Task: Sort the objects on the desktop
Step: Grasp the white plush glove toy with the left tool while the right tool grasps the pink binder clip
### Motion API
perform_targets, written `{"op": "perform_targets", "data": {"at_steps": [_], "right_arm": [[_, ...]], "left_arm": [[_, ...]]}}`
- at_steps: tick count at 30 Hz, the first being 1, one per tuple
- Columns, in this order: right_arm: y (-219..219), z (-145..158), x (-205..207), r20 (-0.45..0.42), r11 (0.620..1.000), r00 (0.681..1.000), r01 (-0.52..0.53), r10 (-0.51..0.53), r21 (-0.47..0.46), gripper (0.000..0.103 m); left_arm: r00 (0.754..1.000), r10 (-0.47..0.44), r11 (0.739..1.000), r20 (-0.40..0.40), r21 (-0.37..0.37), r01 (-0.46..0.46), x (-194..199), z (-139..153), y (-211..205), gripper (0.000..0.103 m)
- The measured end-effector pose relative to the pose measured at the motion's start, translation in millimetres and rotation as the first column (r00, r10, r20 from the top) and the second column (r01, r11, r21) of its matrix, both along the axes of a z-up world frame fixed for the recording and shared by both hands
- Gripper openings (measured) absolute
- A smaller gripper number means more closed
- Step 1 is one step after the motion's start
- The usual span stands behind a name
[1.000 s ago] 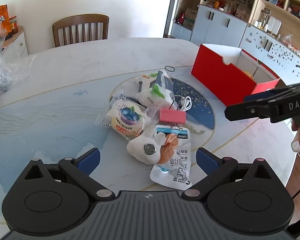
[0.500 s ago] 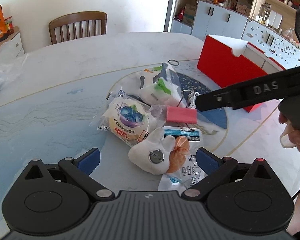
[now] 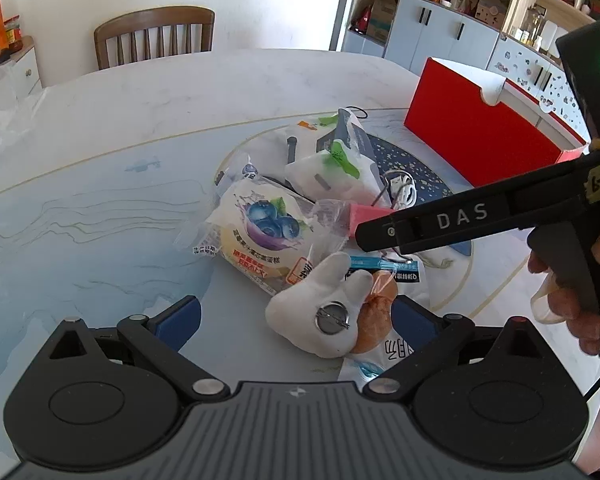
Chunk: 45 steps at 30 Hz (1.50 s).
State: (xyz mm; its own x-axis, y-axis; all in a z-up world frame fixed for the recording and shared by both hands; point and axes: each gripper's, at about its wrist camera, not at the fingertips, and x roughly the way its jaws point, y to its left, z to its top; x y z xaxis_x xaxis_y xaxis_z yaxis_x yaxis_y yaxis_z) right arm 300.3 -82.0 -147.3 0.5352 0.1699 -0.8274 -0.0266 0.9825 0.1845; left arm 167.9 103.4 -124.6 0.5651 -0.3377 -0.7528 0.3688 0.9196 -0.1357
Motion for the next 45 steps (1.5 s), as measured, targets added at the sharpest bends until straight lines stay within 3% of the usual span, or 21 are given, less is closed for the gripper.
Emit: {"op": "perform_targets", "data": {"at_steps": [4, 13, 19, 26, 29, 31, 33, 34, 37, 39, 41, 44, 45], "right_arm": [[1.1, -3.7, 3.6, -0.014, 0.999, 1.0, 0.025, -0.025, 0.02, 0.077], [2.8, -8.2, 5.5, -0.023, 0.998, 0.999, 0.041, -0.04, 0.037, 0.07], [3.1, -7.4, 5.6, -0.023, 0.998, 0.999, 0.033, -0.032, 0.052, 0.058], [1.8, -6.0, 2.3, -0.016, 0.997, 0.999, 0.042, -0.041, 0.068, 0.05], [1.5, -2.3, 0.7, 0.0, 0.997, 0.999, 0.035, -0.035, 0.068, 0.042], [0.7, -0.5, 0.2, 0.007, 0.997, 1.0, 0.03, -0.03, 0.064, 0.031], [-1.1, -0.7, 0.7, -0.001, 0.997, 1.0, 0.02, -0.02, 0.079, 0.012], [-1.4, -0.6, 0.5, -0.002, 0.997, 1.0, 0.019, -0.019, 0.081, 0.011], [-0.3, -0.7, -0.7, 0.003, 0.998, 1.0, 0.012, -0.012, 0.066, 0.012], [0.9, 0.4, -0.8, 0.007, 0.998, 1.0, 0.016, -0.016, 0.057, 0.022], [1.4, 1.9, 0.8, 0.017, 0.998, 1.0, 0.018, -0.019, 0.059, 0.025], [3.1, 1.2, 5.7, 0.019, 0.999, 0.999, 0.025, -0.026, 0.046, 0.052], [4.0, 0.6, 7.0, 0.023, 0.999, 0.999, 0.027, -0.028, 0.042, 0.055]], "left_arm": [[1.0, 0.003, 1.0, -0.005, -0.013, -0.003, 1.7, -1.2, 1.3, 0.101], [1.0, -0.013, 1.0, -0.021, -0.026, 0.012, 4.2, -4.4, 1.0, 0.077], [0.999, -0.022, 0.999, -0.036, -0.027, 0.021, 3.9, -7.9, -0.2, 0.056], [0.999, -0.013, 1.0, -0.034, -0.028, 0.012, 1.2, -8.3, -0.9, 0.05], [0.999, -0.006, 1.0, -0.034, -0.026, 0.005, 0.2, -7.7, -0.8, 0.049], [1.0, -0.007, 1.0, -0.029, -0.027, 0.006, -1.5, -7.0, -1.4, 0.049], [1.0, -0.006, 1.0, -0.027, -0.03, 0.005, -3.2, -5.9, -1.8, 0.049], [1.0, -0.006, 0.999, -0.026, -0.031, 0.005, -3.5, -5.3, -2.1, 0.049], [1.0, -0.001, 0.999, -0.026, -0.032, 0.0, -4.4, -4.9, -2.4, 0.049], [1.0, 0.001, 1.0, -0.026, -0.03, -0.002, -5.2, -4.6, -1.9, 0.049], [1.0, 0.003, 1.0, -0.028, -0.028, -0.004, -6.1, -4.7, -1.3, 0.049], [0.999, 0.009, 1.0, -0.036, -0.025, -0.01, -6.0, -5.7, -0.2, 0.049], [0.999, 0.011, 1.0, -0.04, -0.026, -0.012, -5.9, -6.3, 0.5, 0.049]]}}
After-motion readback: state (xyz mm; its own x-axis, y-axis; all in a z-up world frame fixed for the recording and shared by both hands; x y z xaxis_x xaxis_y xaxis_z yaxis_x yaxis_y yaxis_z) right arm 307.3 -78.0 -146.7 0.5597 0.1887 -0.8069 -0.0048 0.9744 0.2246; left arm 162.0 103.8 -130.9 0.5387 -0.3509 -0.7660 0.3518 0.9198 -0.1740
